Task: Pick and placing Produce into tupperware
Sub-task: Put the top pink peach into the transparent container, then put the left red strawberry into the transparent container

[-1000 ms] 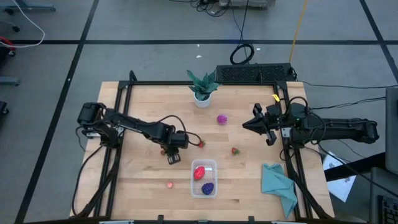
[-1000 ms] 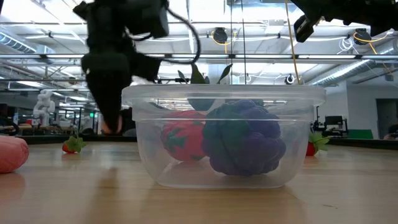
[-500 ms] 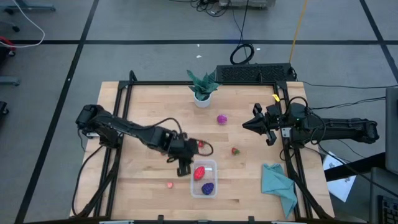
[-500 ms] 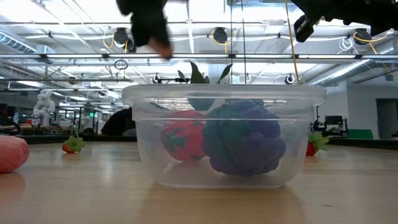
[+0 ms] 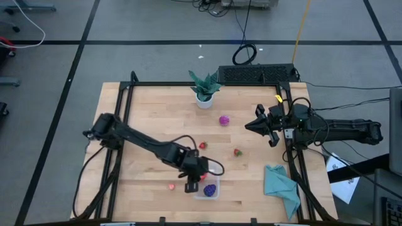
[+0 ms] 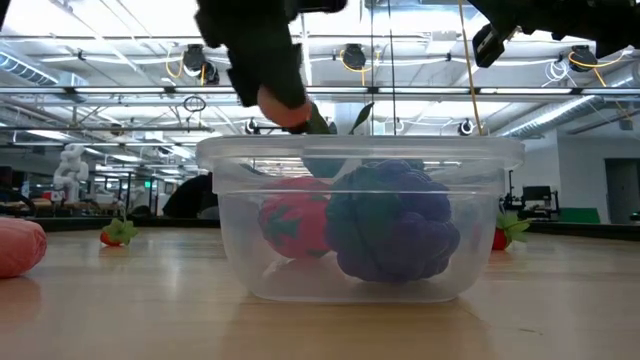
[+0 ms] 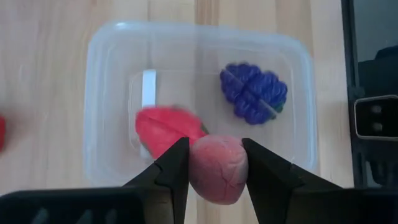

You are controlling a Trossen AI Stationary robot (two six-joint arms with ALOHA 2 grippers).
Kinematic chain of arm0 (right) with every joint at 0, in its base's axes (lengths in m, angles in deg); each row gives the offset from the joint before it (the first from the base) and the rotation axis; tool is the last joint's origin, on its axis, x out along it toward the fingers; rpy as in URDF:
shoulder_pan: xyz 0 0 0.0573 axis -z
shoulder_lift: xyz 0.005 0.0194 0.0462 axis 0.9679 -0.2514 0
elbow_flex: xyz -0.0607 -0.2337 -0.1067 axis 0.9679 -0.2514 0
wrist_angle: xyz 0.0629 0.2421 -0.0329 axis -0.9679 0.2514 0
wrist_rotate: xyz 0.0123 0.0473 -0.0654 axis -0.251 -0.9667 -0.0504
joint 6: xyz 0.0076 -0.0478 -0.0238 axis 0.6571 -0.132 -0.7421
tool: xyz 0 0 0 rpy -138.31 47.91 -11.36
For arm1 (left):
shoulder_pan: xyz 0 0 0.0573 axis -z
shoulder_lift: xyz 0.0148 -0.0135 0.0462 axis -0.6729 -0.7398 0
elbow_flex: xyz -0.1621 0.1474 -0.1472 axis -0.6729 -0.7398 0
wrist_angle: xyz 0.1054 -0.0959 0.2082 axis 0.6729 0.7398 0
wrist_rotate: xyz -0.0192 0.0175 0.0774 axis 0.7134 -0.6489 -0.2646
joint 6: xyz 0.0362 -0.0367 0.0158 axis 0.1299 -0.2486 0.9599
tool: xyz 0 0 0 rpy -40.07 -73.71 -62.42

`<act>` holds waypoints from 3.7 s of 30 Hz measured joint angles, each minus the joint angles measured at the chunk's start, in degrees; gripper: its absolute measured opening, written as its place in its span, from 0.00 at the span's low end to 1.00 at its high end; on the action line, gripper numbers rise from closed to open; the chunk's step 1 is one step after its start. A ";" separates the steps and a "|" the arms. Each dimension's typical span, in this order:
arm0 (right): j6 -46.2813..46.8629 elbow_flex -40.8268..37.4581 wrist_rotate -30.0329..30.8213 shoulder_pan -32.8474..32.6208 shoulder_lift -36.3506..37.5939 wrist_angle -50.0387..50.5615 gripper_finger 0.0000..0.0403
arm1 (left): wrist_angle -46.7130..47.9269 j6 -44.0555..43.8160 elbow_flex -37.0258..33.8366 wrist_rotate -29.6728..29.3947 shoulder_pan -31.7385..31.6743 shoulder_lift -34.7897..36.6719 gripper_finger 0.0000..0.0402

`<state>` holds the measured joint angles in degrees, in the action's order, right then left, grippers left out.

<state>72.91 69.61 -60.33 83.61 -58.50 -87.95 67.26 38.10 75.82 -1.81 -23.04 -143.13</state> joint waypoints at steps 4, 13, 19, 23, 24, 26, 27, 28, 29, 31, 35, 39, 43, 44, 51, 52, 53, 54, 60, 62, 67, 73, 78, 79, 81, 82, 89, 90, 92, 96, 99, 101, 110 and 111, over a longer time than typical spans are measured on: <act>0.00 -0.02 0.00 0.00 0.01 0.10 0.04 | 3.02 2.40 6.07 0.50 -0.05 -4.15 0.32; -0.60 -0.02 0.00 -0.02 0.12 0.08 0.04 | 5.48 3.24 12.13 1.23 1.96 -10.04 0.32; -1.44 -0.02 0.02 0.00 0.14 -0.12 0.04 | 5.07 1.97 12.15 1.24 3.12 -11.20 0.32; -1.44 -0.02 0.02 0.00 0.14 -0.36 0.04 | 5.58 1.10 12.20 1.25 3.88 -11.45 0.32; -1.44 -0.02 0.02 0.00 0.14 -0.36 0.04 | 5.63 1.08 12.22 1.22 4.12 -11.49 0.32; -1.44 -0.02 0.02 -0.01 0.14 -0.36 0.04 | 6.01 0.74 12.20 1.22 4.53 -11.72 0.32; -1.44 -0.02 0.02 0.00 0.14 -0.38 0.04 | 6.00 0.60 12.17 1.22 4.58 -11.73 0.32; -1.36 -0.02 0.02 0.00 0.14 -0.38 0.04 | 6.00 0.36 12.17 1.23 4.60 -11.73 0.32; -1.25 -0.02 0.02 0.00 0.14 -0.38 0.04 | 5.99 0.30 12.17 1.23 4.63 -11.72 0.32; -1.05 -0.02 0.02 -0.02 0.14 -0.38 0.04 | 5.98 0.27 12.17 1.23 4.55 -11.69 0.32; -1.05 -0.02 0.02 -0.01 0.14 -0.38 0.04 | 5.94 0.27 12.17 1.20 4.52 -11.69 0.32; -1.03 -0.02 0.01 0.00 0.14 -0.38 0.04 | 5.77 0.17 12.07 1.20 4.57 -11.69 0.32; -1.03 -0.02 0.01 0.00 0.14 -0.38 0.04 | 5.69 -1.26 11.76 1.18 4.52 -11.69 0.32; -1.03 -0.02 0.02 -0.01 0.14 -0.37 0.04 | 5.67 -1.30 11.76 1.06 4.52 -11.69 0.32; 0.04 -0.02 0.00 0.00 0.14 -0.38 0.04 | 5.54 -1.33 11.76 0.74 4.52 -11.67 0.32; 0.04 -0.02 0.00 -0.01 0.14 -0.38 0.04 | 5.54 -1.33 11.76 0.74 4.52 -11.67 0.32; 0.04 -0.02 0.00 -0.02 0.14 -0.38 0.04 | 5.56 -1.37 11.76 0.74 4.52 -11.67 0.32; 0.04 -0.02 0.02 0.00 0.14 -0.38 0.04 | 5.56 -1.44 11.76 0.74 4.52 -11.67 0.32; 0.04 -0.02 0.00 0.00 0.14 -0.38 0.04 | 5.62 -2.07 11.76 1.14 4.48 -11.67 0.36; 0.07 -0.02 0.00 0.00 0.14 -0.37 0.04 | 5.63 -2.61 11.76 1.20 4.41 -11.67 0.39; 0.06 -0.02 0.00 0.00 0.14 -0.37 0.04 | 5.76 -2.77 11.76 0.77 4.35 -11.67 0.47; 0.07 -0.02 0.00 0.00 0.14 -0.36 0.04 | 6.06 -2.35 11.76 0.77 3.93 -11.67 0.52; 0.07 -0.02 0.00 0.00 0.14 -0.36 0.04 | 6.19 0.25 11.76 0.74 3.06 -11.67 0.52; 0.07 -0.02 0.00 0.00 0.14 -0.36 0.04 | 6.59 0.59 11.76 0.74 2.85 -11.62 0.52; 0.07 -0.02 0.00 -0.01 0.14 -0.34 0.04 | 8.57 0.48 11.73 0.74 2.47 -11.10 0.52; 0.07 -0.02 0.00 0.00 0.15 -0.33 0.04 | 9.24 0.12 11.76 0.74 2.23 -10.89 0.52; 0.04 -0.02 0.00 -0.01 0.09 -0.24 0.04 | 14.43 0.03 11.76 -1.17 1.77 -6.58 0.52; 0.04 -0.02 0.00 -0.01 0.08 -0.24 0.04 | 15.05 0.05 11.76 -1.87 1.77 -5.84 0.52; 0.05 -0.02 0.00 -0.01 0.03 -0.18 0.04 | 16.68 0.40 11.76 -3.67 1.78 -4.05 0.52; 0.27 -0.02 0.00 -0.02 0.01 -0.20 0.04 | 21.39 2.39 11.82 -7.22 2.05 -0.67 0.52; 0.65 -0.02 0.00 0.00 0.02 -0.20 0.04 | 25.57 2.05 11.79 -11.10 2.68 0.76 0.52; 0.71 -0.02 -0.02 -0.02 0.01 -0.18 0.04 | 28.62 0.73 11.79 -13.79 3.19 1.58 0.52; 0.72 -0.02 -0.02 -0.02 0.01 -0.23 0.04 | 39.34 -7.86 10.41 -18.34 2.66 2.27 0.52; 0.72 -0.02 -0.04 -0.02 0.01 -0.27 0.04 | 39.98 -8.17 9.68 -18.35 2.52 2.27 0.52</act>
<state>73.63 69.59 -60.38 83.58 -58.49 -88.22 107.24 29.93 85.49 -20.16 -20.52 -140.86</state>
